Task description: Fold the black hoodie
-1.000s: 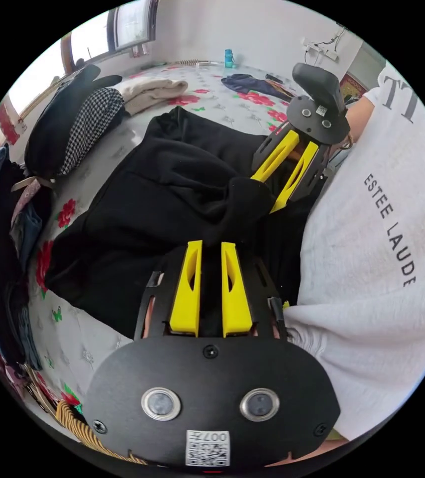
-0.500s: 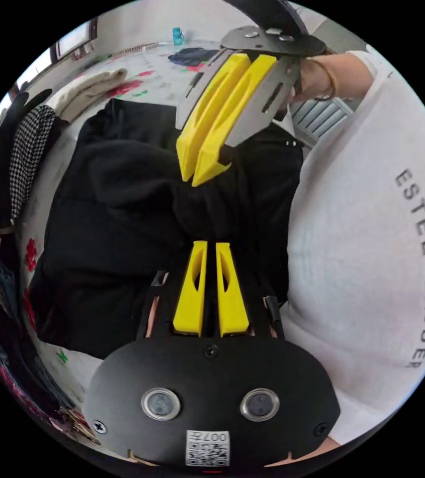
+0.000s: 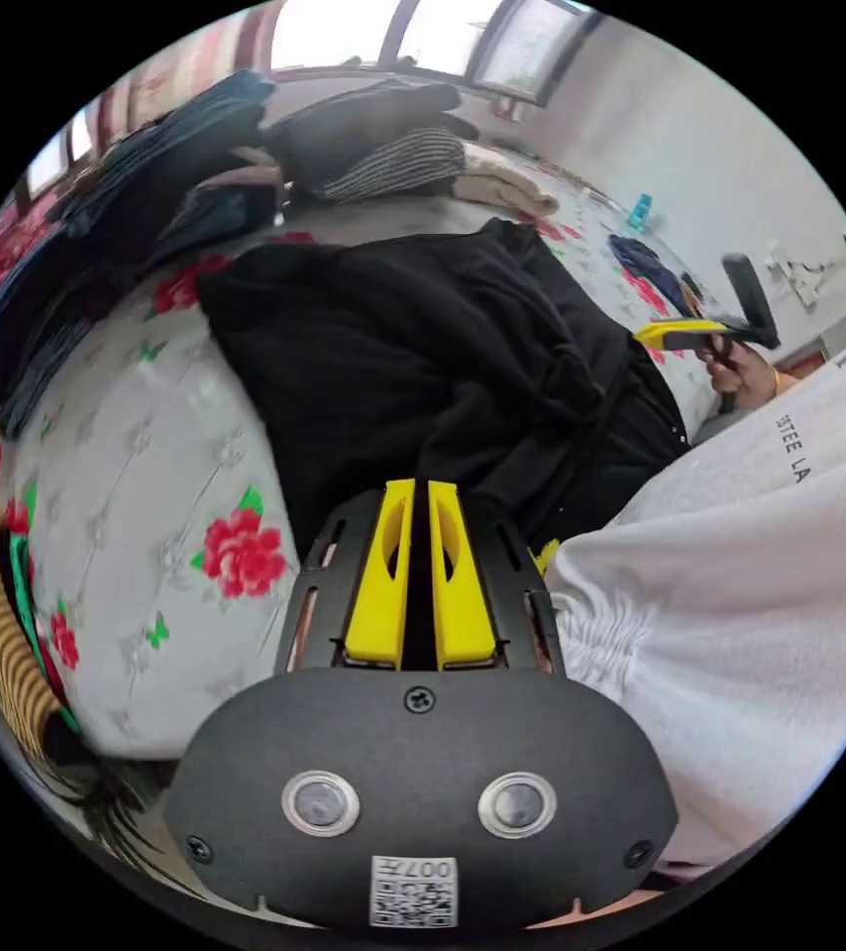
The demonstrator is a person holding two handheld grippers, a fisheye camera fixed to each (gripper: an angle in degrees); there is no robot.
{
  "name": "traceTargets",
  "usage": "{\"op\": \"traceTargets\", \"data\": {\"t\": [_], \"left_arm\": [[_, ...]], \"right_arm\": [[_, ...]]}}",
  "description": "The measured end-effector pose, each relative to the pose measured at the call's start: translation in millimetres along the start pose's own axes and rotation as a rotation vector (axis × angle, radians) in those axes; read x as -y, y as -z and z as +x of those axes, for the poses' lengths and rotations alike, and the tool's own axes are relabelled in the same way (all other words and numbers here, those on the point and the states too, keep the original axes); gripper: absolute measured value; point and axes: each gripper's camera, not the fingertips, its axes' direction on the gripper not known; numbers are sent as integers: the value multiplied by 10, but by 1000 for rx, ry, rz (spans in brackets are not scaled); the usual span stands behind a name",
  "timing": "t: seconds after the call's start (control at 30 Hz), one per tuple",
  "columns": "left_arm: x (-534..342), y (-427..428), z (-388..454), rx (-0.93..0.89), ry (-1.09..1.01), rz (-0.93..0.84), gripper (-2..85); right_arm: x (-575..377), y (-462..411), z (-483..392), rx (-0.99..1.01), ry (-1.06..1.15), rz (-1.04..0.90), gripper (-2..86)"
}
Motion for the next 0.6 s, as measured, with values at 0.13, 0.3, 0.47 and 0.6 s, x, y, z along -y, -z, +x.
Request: {"op": "traceTargets", "data": {"t": [0.13,0.3,0.47,0.6], "left_arm": [[-976,192,-629,34,371,-32,62],[-1565,219,-704,-30,516,-67,77],[-772,326,-239,-96,285,82,79],[18,307,212,-139,50,186,81]], "right_arm": [[-863,375,477,-61,-277,17,69],[-1365,474,499,-88,-371,12,75],[-727,153,-277,-42,-37,8,69],[23,-374,-1241,70,330,7,64]]}}
